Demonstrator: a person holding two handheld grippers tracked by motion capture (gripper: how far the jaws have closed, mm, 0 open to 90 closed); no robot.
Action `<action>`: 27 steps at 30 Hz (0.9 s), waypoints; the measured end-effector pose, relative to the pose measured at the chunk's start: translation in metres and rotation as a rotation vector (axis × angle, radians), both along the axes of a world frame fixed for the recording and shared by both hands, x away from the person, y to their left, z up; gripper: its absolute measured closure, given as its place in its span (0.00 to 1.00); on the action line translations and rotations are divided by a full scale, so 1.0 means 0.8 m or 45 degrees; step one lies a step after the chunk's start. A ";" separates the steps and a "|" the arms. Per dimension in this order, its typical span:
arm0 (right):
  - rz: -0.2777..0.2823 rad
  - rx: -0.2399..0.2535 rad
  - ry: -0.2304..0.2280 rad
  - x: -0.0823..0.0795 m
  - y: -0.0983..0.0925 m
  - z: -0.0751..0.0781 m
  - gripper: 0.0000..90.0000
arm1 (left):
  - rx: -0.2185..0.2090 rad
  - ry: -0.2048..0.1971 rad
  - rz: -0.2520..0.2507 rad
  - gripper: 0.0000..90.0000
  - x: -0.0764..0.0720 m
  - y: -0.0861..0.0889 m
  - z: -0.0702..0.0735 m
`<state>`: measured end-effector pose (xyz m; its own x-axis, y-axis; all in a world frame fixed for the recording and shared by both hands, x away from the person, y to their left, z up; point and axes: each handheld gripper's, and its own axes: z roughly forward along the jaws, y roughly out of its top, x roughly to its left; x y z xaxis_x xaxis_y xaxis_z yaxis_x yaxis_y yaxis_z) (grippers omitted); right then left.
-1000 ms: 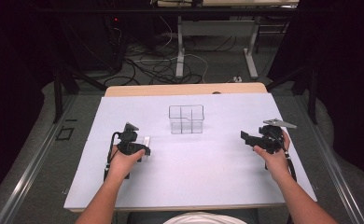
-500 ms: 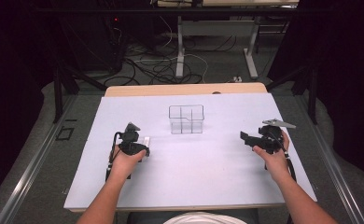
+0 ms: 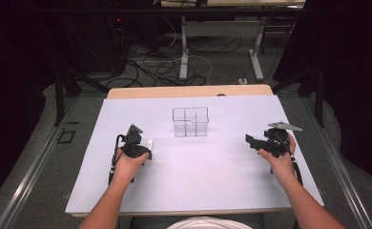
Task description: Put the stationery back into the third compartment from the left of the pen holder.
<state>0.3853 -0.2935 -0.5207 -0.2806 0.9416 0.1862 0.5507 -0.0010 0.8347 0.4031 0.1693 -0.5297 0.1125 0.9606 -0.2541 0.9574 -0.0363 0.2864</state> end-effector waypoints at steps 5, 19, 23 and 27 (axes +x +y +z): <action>0.002 0.000 0.001 0.000 0.000 0.000 0.16 | -0.022 0.009 0.007 0.74 0.001 0.002 0.000; -0.004 0.006 0.003 -0.001 0.000 0.000 0.16 | -0.035 0.027 -0.039 0.74 0.003 0.008 0.001; -0.001 0.002 0.000 -0.001 -0.001 0.000 0.16 | -0.034 0.029 -0.047 0.74 0.004 0.009 0.002; 0.002 0.003 0.003 -0.001 -0.002 0.001 0.16 | -0.046 0.034 -0.048 0.75 0.004 0.010 0.003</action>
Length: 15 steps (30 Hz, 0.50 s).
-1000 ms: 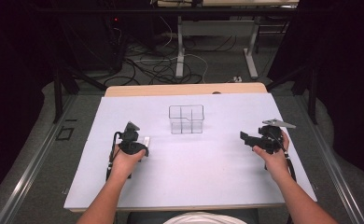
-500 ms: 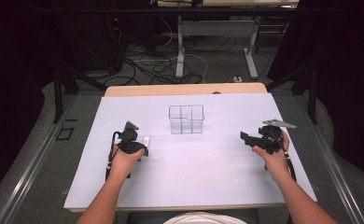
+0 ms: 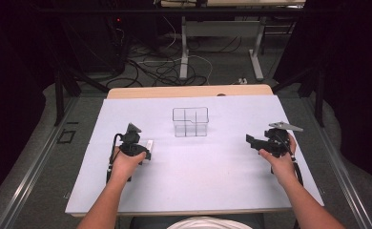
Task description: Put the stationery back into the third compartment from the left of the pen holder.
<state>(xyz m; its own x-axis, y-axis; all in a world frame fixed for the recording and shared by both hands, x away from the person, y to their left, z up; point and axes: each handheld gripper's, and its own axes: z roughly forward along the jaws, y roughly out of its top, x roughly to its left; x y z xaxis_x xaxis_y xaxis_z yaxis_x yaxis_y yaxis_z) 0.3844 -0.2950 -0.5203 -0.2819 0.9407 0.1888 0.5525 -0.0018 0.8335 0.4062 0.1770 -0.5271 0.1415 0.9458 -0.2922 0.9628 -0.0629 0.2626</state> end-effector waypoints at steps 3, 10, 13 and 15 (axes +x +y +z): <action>0.004 -0.003 -0.007 0.000 0.001 0.000 0.16 | -0.012 -0.003 -0.004 0.75 0.000 0.001 0.001; 0.081 -0.083 -0.043 -0.002 0.007 -0.001 0.17 | -0.028 -0.031 -0.035 0.75 -0.001 0.005 0.008; 0.121 -0.128 -0.062 -0.003 0.011 -0.002 0.17 | -0.043 -0.043 -0.043 0.74 -0.002 0.007 0.013; 0.138 -0.155 -0.078 -0.004 0.014 -0.002 0.18 | -0.044 -0.058 -0.068 0.74 -0.004 0.008 0.016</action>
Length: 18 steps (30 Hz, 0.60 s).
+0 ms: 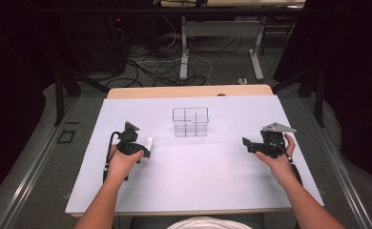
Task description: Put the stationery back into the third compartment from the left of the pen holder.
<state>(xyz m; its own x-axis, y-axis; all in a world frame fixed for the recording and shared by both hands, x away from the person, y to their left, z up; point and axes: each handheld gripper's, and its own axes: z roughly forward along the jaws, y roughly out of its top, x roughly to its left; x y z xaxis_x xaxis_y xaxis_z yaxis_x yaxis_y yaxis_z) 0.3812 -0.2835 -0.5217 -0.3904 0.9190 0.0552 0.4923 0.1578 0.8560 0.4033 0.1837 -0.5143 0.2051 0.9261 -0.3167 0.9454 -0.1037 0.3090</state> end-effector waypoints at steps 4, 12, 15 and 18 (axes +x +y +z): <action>0.036 -0.032 -0.043 -0.002 0.005 0.002 0.19 | -0.011 -0.023 -0.028 0.74 -0.004 -0.003 0.009; 0.114 -0.192 -0.091 -0.006 0.018 0.006 0.26 | -0.032 -0.075 -0.132 0.74 -0.012 -0.018 0.021; 0.170 -0.322 -0.113 -0.009 0.027 0.006 0.27 | -0.044 -0.082 -0.173 0.74 -0.014 -0.026 0.022; 0.218 -0.418 -0.134 -0.012 0.039 0.005 0.27 | -0.046 -0.080 -0.218 0.74 -0.017 -0.036 0.024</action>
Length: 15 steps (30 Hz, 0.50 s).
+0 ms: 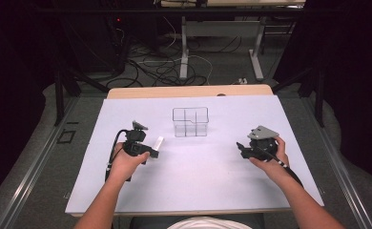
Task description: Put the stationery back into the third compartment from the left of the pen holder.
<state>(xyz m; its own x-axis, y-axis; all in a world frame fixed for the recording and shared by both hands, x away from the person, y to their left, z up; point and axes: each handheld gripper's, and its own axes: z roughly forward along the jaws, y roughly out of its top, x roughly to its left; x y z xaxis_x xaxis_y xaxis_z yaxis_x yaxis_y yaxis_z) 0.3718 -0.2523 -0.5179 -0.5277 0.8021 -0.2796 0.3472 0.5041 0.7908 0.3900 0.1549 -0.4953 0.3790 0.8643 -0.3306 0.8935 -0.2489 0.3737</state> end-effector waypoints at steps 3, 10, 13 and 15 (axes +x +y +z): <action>0.038 -0.055 0.012 -0.002 0.009 0.000 0.27 | 0.000 -0.004 -0.037 0.74 -0.003 -0.011 0.001; 0.061 -0.073 0.021 -0.003 0.022 0.001 0.29 | 0.011 -0.007 -0.114 0.74 -0.008 -0.034 0.002; 0.097 -0.093 0.017 -0.003 0.026 0.002 0.30 | 0.014 -0.006 -0.147 0.74 -0.009 -0.040 0.002; 0.115 -0.102 0.021 -0.003 0.029 0.002 0.30 | 0.009 -0.005 -0.157 0.74 -0.009 -0.044 0.001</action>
